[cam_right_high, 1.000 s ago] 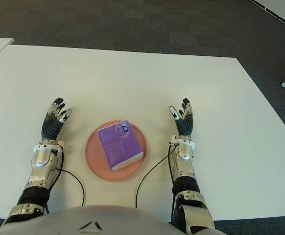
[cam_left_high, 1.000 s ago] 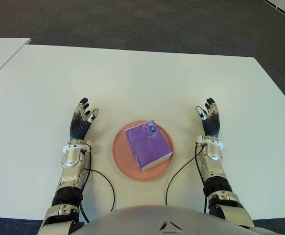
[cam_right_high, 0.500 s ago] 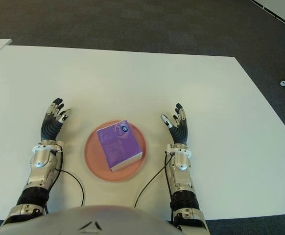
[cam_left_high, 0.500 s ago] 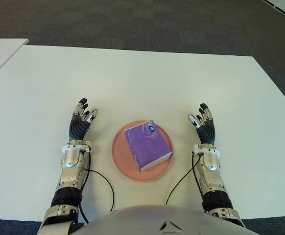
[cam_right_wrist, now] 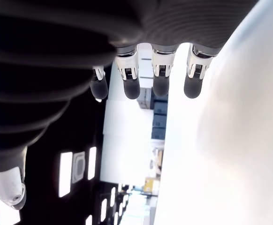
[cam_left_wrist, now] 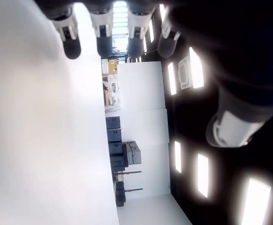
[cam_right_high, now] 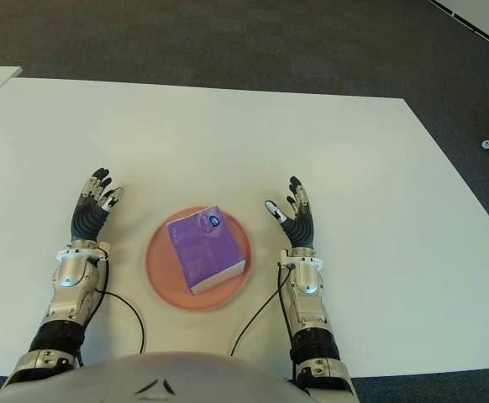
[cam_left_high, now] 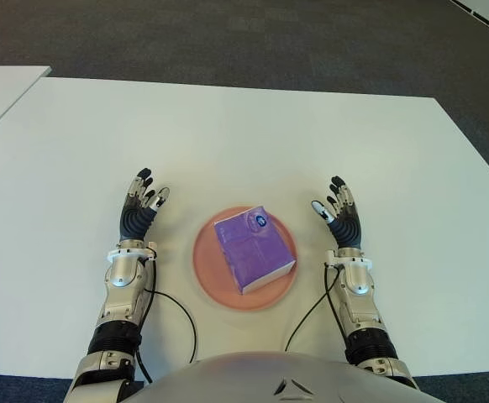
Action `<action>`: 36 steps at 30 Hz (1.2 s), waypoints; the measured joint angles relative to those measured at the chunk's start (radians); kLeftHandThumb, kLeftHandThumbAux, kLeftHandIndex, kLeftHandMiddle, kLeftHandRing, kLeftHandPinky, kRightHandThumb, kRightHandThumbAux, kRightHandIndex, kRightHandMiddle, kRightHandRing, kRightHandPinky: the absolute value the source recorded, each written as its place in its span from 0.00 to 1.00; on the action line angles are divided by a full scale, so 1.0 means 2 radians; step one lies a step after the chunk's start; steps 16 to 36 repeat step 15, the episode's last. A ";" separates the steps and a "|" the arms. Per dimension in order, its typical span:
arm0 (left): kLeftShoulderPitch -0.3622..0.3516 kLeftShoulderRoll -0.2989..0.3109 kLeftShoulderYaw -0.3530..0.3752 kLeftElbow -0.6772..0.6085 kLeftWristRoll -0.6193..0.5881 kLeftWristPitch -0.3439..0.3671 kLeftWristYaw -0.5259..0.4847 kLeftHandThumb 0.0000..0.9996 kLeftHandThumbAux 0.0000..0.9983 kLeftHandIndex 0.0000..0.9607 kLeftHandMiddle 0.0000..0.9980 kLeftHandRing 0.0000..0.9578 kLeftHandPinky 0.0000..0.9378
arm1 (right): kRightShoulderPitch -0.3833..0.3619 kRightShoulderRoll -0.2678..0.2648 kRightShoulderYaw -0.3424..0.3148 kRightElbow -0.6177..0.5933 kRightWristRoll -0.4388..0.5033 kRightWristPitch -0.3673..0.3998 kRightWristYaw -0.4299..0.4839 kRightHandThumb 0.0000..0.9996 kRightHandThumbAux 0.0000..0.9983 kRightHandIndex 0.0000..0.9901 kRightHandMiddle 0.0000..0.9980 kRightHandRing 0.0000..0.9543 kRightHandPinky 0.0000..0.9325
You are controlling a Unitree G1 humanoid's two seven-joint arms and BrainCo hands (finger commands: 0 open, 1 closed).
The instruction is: Put the tissue paper into the plate.
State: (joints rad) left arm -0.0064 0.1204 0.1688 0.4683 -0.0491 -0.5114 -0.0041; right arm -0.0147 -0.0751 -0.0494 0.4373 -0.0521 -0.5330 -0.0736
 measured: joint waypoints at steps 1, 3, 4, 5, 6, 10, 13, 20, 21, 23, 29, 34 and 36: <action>0.000 0.000 0.000 0.000 0.000 0.000 0.000 0.00 0.57 0.00 0.00 0.00 0.00 | -0.002 0.000 0.000 0.005 0.000 -0.001 0.001 0.03 0.56 0.00 0.00 0.00 0.00; -0.001 -0.001 -0.001 0.000 0.000 0.001 0.000 0.00 0.57 0.00 0.00 0.00 0.00 | -0.008 -0.001 -0.001 0.015 0.002 -0.003 0.002 0.03 0.56 0.00 0.00 0.00 0.00; -0.001 -0.001 -0.002 0.000 0.000 0.001 0.000 0.00 0.57 0.00 0.00 0.00 0.00 | -0.012 -0.001 -0.001 0.022 0.003 -0.004 0.003 0.03 0.56 0.00 0.00 0.00 0.00; -0.001 -0.002 -0.002 0.000 0.000 0.001 0.000 0.00 0.57 0.00 0.00 0.00 0.00 | -0.015 -0.001 -0.001 0.026 0.003 -0.005 0.004 0.03 0.56 0.00 0.00 0.00 0.00; -0.001 -0.002 -0.002 0.000 0.000 0.001 0.000 0.00 0.57 0.00 0.00 0.00 0.00 | -0.017 -0.002 -0.002 0.030 0.004 -0.007 0.005 0.03 0.56 0.00 0.00 0.00 0.00; 0.000 -0.002 -0.002 0.000 0.000 0.001 0.000 0.00 0.57 0.00 0.00 0.00 0.00 | -0.024 -0.002 -0.003 0.039 0.006 -0.013 0.009 0.02 0.55 0.00 0.00 0.00 0.00; 0.000 -0.002 -0.002 0.000 0.000 0.001 0.000 0.00 0.57 0.00 0.00 0.00 0.00 | -0.029 -0.003 -0.004 0.045 0.008 -0.016 0.010 0.02 0.55 0.00 0.00 0.00 0.00; 0.000 -0.002 -0.003 0.000 0.000 0.001 0.000 0.00 0.57 0.00 0.00 0.00 0.00 | -0.033 -0.003 -0.005 0.049 0.009 -0.017 0.010 0.02 0.54 0.00 0.00 0.00 0.00; 0.000 -0.002 -0.003 0.000 0.000 0.001 0.000 0.00 0.57 0.00 0.00 0.00 0.00 | -0.033 -0.003 -0.005 0.049 0.009 -0.017 0.010 0.02 0.54 0.00 0.00 0.00 0.00; 0.000 -0.002 -0.003 0.000 0.000 0.001 0.000 0.00 0.57 0.00 0.00 0.00 0.00 | -0.033 -0.003 -0.005 0.049 0.009 -0.017 0.010 0.02 0.54 0.00 0.00 0.00 0.00; 0.000 -0.002 -0.003 0.000 0.000 0.001 0.000 0.00 0.57 0.00 0.00 0.00 0.00 | -0.033 -0.003 -0.005 0.049 0.009 -0.017 0.010 0.02 0.54 0.00 0.00 0.00 0.00; 0.000 -0.002 -0.003 0.000 0.000 0.001 0.000 0.00 0.57 0.00 0.00 0.00 0.00 | -0.033 -0.003 -0.005 0.049 0.009 -0.017 0.010 0.02 0.54 0.00 0.00 0.00 0.00; 0.000 -0.002 -0.003 0.000 0.000 0.001 0.000 0.00 0.57 0.00 0.00 0.00 0.00 | -0.033 -0.003 -0.005 0.049 0.009 -0.017 0.010 0.02 0.54 0.00 0.00 0.00 0.00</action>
